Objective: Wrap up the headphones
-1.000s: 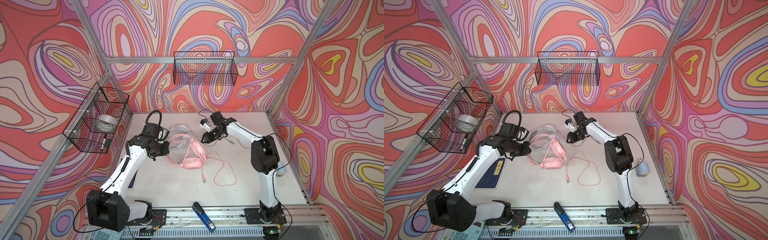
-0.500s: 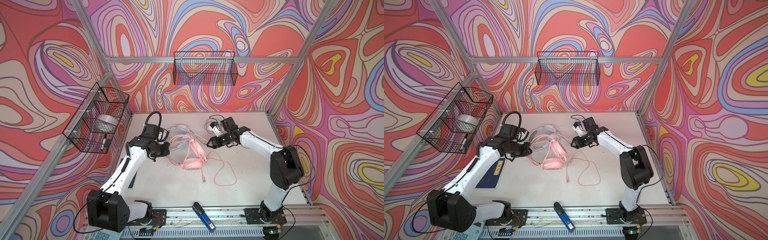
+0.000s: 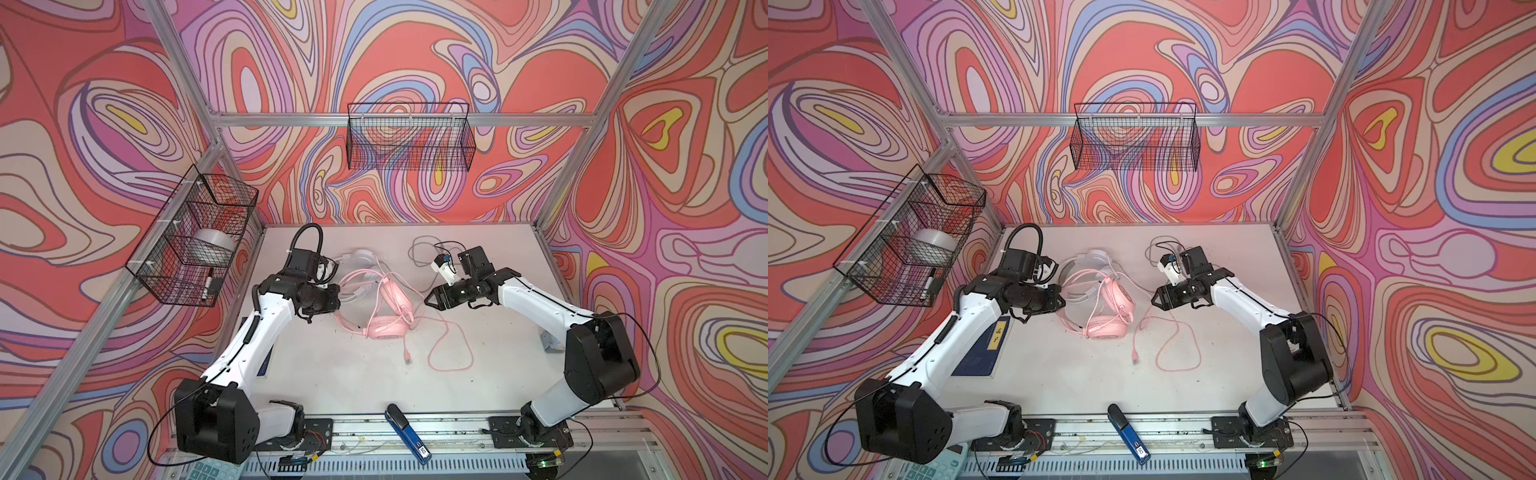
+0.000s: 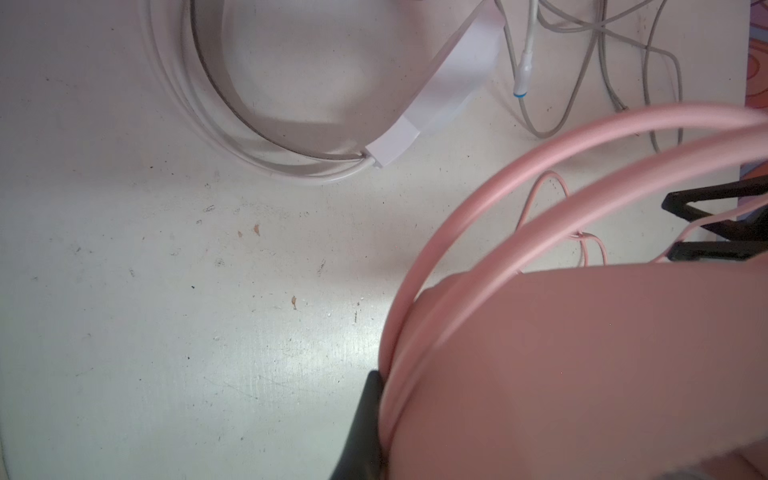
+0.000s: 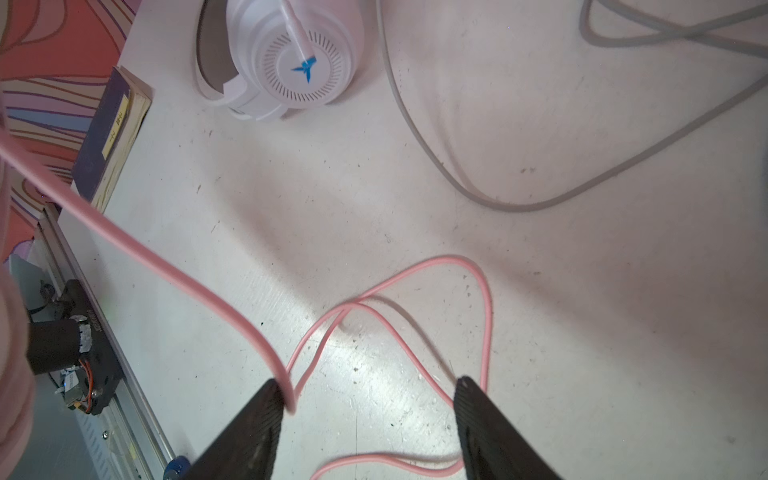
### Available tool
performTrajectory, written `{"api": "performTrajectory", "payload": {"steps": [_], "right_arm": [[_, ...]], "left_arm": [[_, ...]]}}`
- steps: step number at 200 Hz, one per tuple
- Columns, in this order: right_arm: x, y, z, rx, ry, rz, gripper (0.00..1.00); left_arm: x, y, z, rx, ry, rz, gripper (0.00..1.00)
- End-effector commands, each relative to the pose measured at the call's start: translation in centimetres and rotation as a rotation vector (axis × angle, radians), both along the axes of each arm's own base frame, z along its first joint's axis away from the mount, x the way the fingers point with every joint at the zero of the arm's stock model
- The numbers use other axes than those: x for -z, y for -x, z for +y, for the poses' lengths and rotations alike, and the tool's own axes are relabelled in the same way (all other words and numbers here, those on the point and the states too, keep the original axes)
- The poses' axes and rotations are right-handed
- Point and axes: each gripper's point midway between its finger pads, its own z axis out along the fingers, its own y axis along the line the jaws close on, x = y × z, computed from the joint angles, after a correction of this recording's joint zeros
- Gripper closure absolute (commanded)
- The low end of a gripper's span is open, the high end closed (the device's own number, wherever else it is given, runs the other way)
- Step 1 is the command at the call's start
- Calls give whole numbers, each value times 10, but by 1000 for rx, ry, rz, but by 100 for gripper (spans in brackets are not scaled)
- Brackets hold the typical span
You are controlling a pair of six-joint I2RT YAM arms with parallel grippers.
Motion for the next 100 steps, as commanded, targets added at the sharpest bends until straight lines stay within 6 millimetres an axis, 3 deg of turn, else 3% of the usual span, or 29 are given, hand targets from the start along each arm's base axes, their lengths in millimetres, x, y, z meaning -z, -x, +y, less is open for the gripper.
{"api": "performTrajectory", "payload": {"steps": [1, 21, 63, 78, 100], "right_arm": [[19, 3, -17, 35, 78, 21, 33], [38, 6, -30, 57, 154, 79, 36], [58, 6, -32, 52, 197, 136, 42], [51, 7, -24, 27, 145, 118, 41], [22, 18, -3, -69, -9, 54, 39]], "left_arm": [[-14, -4, -7, 3, 62, -37, 100], [-16, -2, -4, 2, 53, -40, 100], [-15, -1, -1, -9, 55, -34, 100], [-11, -1, 0, -16, 51, -23, 100], [-7, -2, -1, -20, 54, -10, 100]]}}
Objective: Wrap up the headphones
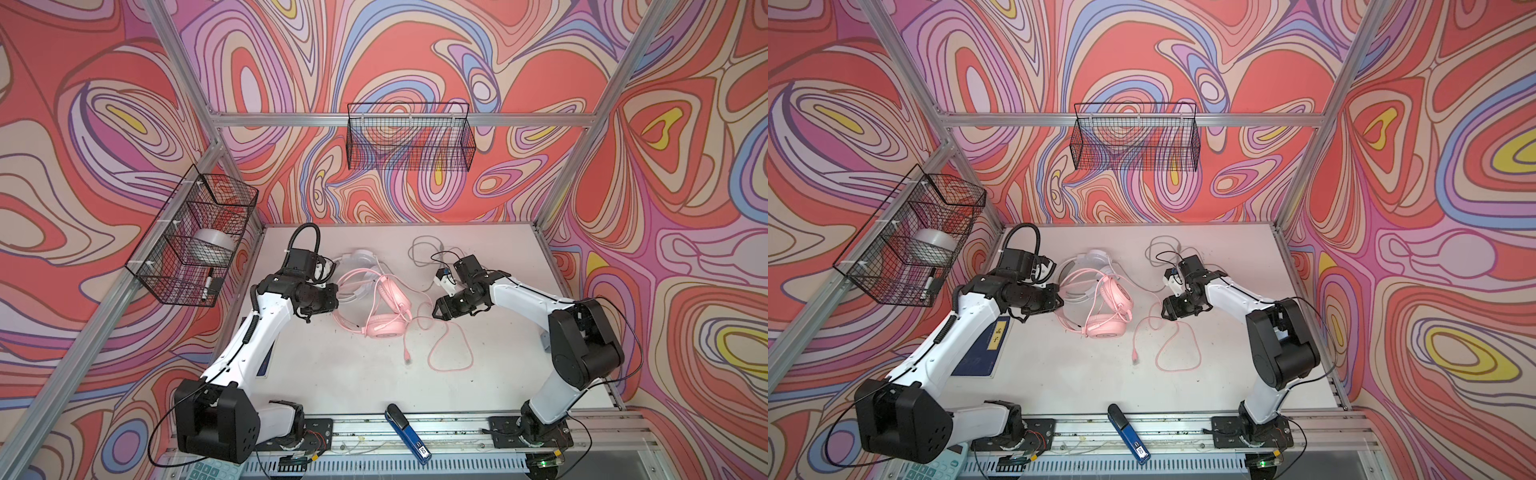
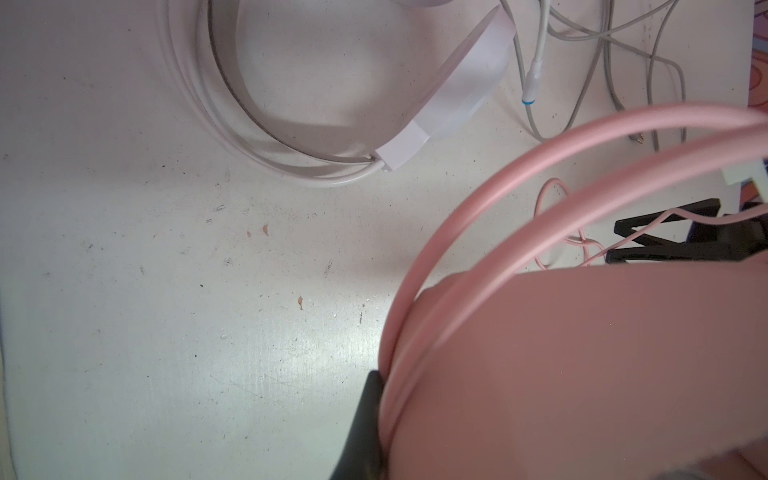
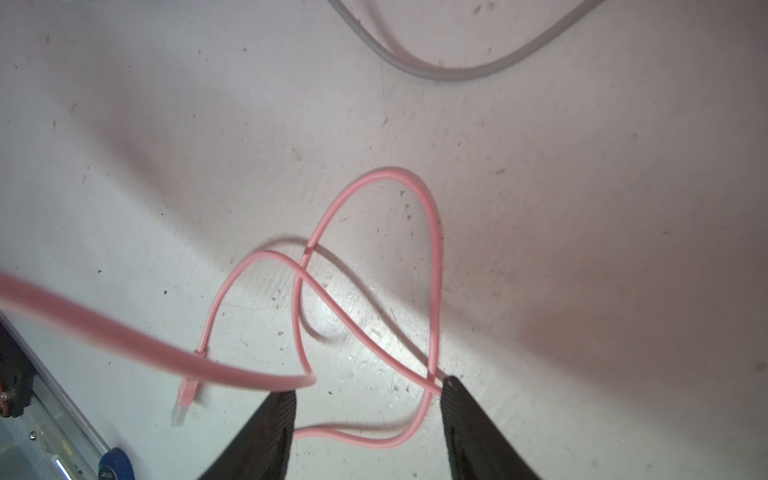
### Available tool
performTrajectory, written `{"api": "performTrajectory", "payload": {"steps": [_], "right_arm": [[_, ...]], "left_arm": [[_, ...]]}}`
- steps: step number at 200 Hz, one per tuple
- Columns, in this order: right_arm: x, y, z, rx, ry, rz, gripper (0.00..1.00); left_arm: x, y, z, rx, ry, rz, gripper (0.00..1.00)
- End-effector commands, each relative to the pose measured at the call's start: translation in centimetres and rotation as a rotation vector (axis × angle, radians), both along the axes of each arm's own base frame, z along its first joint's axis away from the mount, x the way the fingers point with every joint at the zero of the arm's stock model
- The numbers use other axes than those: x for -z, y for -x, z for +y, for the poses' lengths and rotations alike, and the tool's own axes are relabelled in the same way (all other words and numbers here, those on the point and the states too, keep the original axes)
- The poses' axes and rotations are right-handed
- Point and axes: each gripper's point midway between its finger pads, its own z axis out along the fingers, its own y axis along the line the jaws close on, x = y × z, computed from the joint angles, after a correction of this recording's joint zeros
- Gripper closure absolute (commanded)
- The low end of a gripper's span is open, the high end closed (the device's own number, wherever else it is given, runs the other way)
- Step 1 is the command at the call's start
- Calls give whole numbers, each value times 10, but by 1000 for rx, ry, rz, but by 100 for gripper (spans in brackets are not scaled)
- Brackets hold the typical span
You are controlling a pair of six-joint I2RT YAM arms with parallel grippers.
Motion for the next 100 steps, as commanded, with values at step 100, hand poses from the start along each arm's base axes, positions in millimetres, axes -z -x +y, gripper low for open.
{"api": "performTrajectory", "payload": {"steps": [100], "right_arm": [[-78, 20, -3, -60, -272, -206, 36]], "left_arm": [[-4, -5, -6, -16, 52, -1, 100]]}}
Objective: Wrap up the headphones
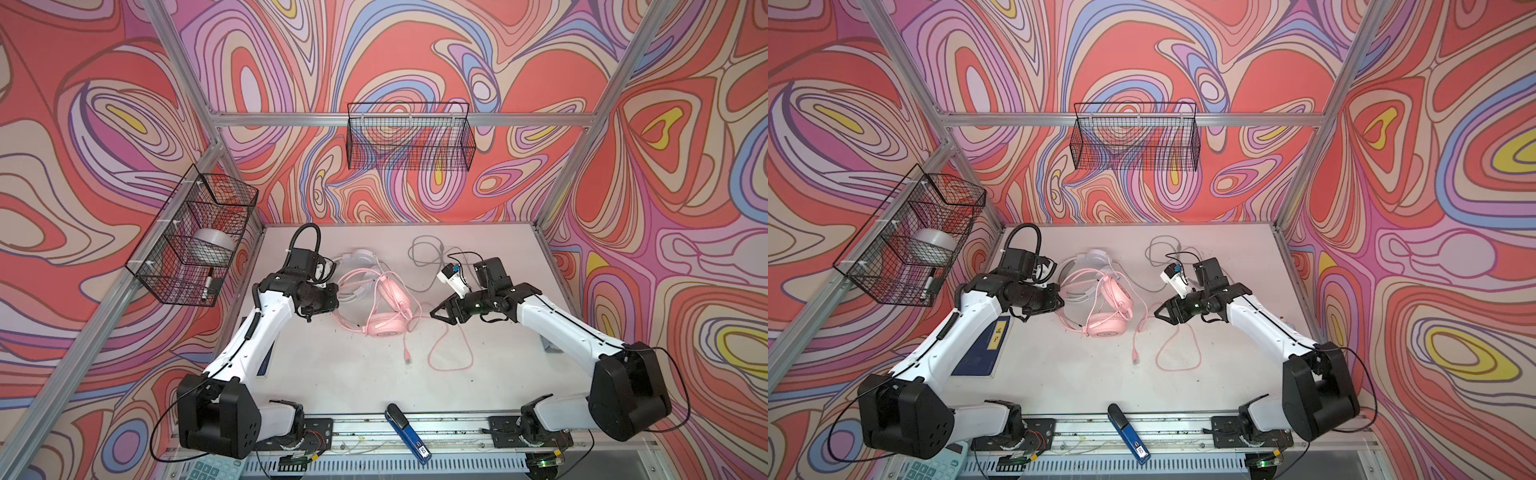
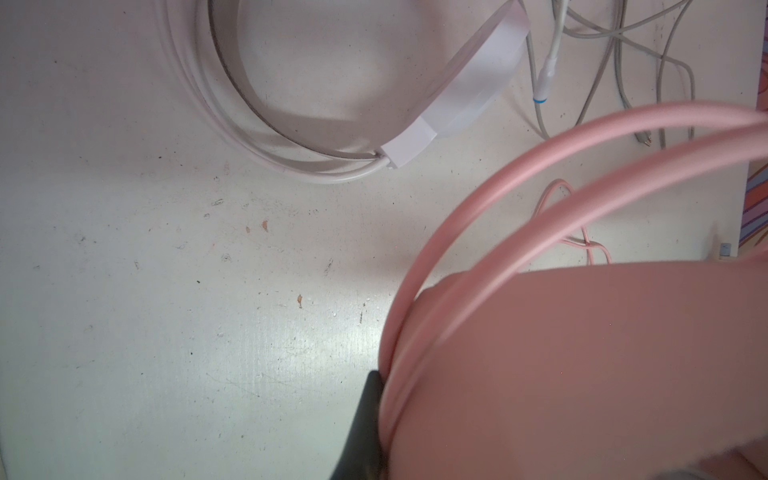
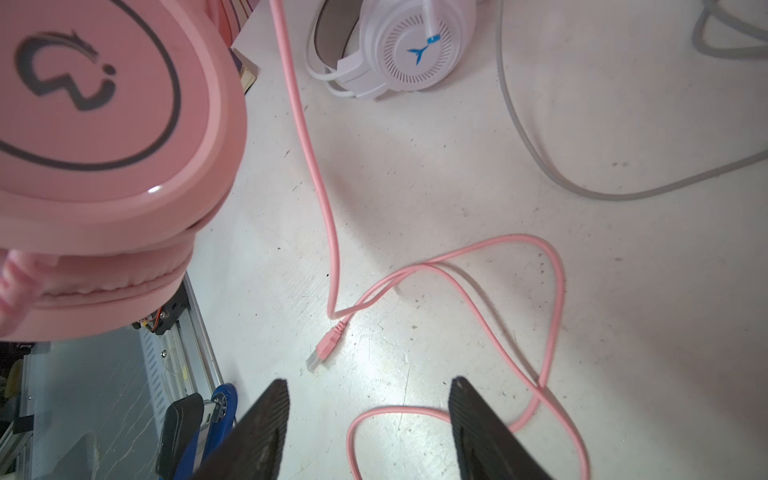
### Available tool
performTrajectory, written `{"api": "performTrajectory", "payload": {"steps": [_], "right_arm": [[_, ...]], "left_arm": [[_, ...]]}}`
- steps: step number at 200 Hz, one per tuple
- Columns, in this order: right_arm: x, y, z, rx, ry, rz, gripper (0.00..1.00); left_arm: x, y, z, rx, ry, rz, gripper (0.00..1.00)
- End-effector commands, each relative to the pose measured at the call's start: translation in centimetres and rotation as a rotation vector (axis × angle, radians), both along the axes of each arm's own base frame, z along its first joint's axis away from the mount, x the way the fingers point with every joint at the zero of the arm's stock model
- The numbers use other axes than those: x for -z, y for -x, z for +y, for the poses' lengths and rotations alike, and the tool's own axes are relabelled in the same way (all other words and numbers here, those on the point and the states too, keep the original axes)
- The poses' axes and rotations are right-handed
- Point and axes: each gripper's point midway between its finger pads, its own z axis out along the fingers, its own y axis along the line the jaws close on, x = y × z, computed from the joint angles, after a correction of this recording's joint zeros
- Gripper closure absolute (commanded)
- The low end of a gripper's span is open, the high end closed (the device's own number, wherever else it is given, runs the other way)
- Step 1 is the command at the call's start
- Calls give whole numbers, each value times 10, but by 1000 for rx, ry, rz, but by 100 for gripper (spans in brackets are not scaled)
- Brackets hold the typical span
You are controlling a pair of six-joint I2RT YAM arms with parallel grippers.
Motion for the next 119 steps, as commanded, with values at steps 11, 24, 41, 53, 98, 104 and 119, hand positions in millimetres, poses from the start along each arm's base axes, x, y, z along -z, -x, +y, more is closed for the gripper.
{"api": "performTrajectory", "payload": {"steps": [11, 24, 41, 53, 98, 104, 119], "right_arm": [[21, -19, -28, 115, 100, 48, 37], [37, -23, -36, 121, 185, 99, 40], [49, -28, -42, 125, 250, 136, 43], [51, -32, -40, 126, 249, 141, 44], [72, -48, -20, 127, 279, 160, 46], [76, -48, -17, 121, 288, 165, 46], [84, -49, -7, 97, 310, 168, 47]], "left_arm": [[-10, -4, -6, 1, 48, -27, 100], [-10, -4, -6, 3, 48, -27, 100], [-11, -4, -6, 2, 50, -27, 100], [-10, -4, -7, 0, 55, -26, 100], [-10, -5, -8, -7, 64, -21, 100], [-10, -5, -9, -5, 68, -22, 100], [-12, -6, -9, -3, 73, -26, 100]]}}
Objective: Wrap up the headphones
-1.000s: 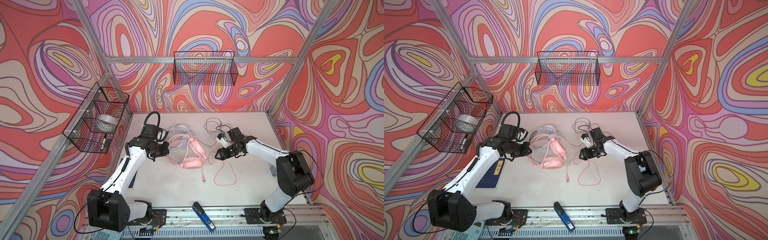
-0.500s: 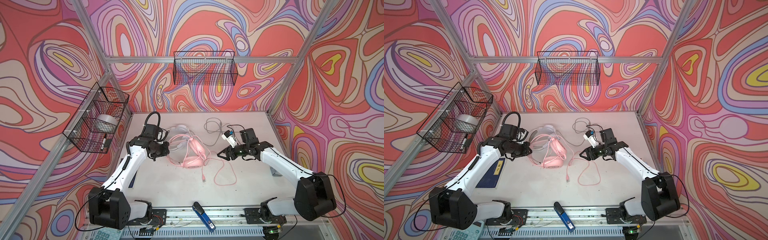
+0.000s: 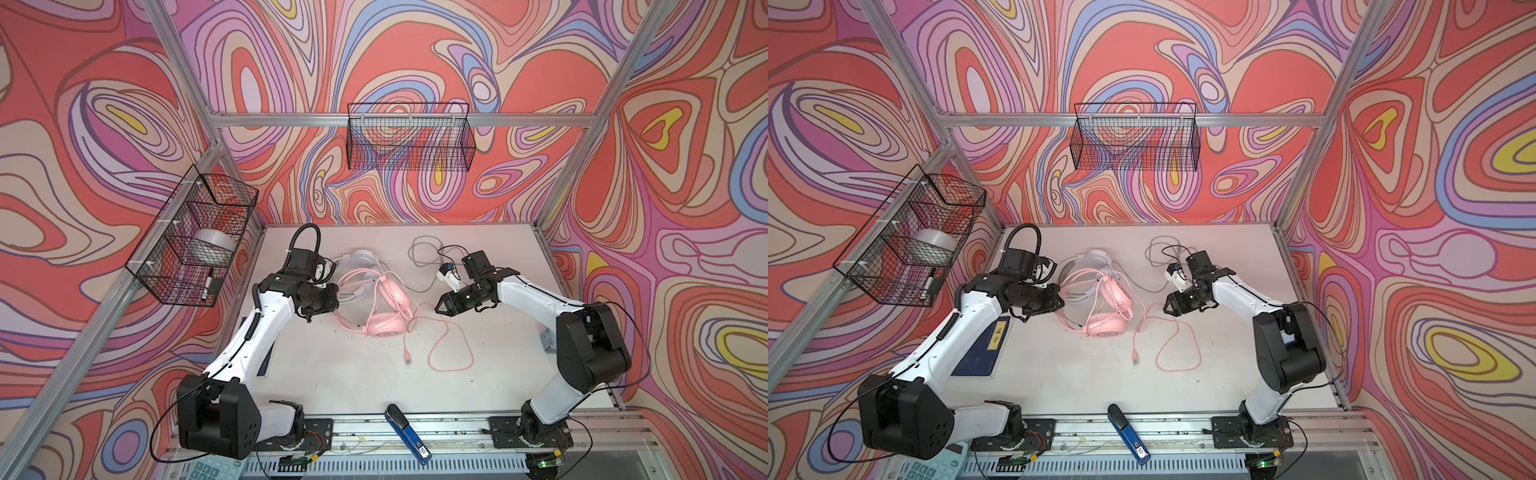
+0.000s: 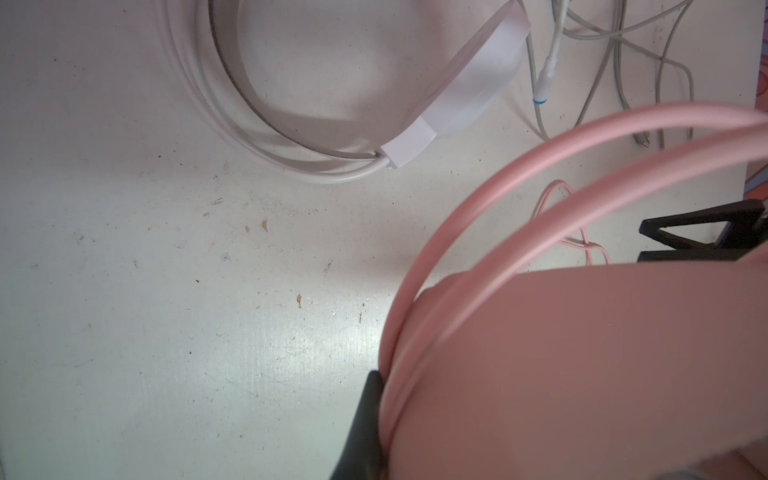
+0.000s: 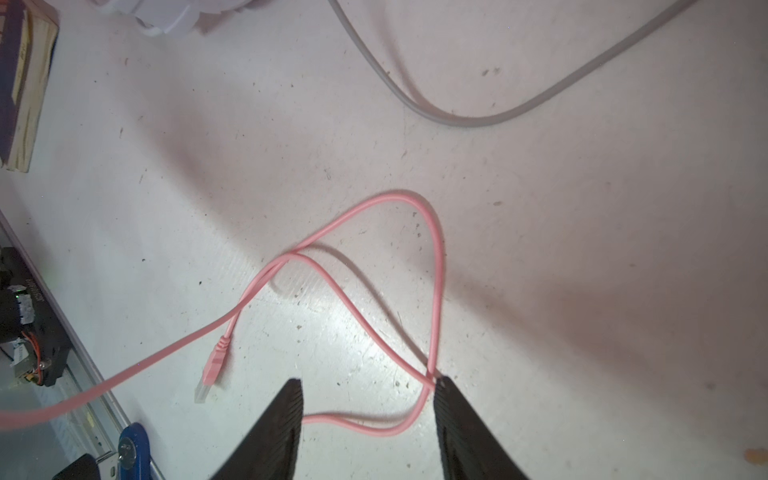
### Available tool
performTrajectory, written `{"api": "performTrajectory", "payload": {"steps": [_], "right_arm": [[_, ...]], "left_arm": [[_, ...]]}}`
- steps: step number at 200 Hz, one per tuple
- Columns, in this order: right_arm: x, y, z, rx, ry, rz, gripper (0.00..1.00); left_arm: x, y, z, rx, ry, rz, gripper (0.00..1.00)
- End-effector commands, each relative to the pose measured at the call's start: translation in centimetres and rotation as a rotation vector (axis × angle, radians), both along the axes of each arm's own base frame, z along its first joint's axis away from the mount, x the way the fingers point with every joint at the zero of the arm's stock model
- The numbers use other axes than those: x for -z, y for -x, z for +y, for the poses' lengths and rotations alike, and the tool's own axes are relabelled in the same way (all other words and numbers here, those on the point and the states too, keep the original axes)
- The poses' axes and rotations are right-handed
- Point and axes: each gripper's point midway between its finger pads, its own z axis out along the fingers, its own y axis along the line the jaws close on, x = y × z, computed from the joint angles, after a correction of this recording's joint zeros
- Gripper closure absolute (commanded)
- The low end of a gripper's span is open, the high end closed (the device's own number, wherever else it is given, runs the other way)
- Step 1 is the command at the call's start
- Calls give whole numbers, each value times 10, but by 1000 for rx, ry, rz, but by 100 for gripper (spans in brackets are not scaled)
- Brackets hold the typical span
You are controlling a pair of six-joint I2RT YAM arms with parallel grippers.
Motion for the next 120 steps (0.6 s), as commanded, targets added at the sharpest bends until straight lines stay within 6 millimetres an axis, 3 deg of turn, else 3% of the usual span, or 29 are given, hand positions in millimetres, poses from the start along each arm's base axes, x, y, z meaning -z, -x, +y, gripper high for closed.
{"api": "performTrajectory", "payload": {"steps": [1, 31, 120], "right_arm": [[11, -6, 11, -14, 49, -2, 47], [31, -8, 20, -29, 92, 30, 50], [63, 0, 32, -89, 173, 66, 57]], "left_arm": [[-11, -7, -9, 3, 69, -28, 100], [-11, -8, -10, 6, 67, -19, 100], [-10, -9, -9, 4, 66, -21, 100]]}}
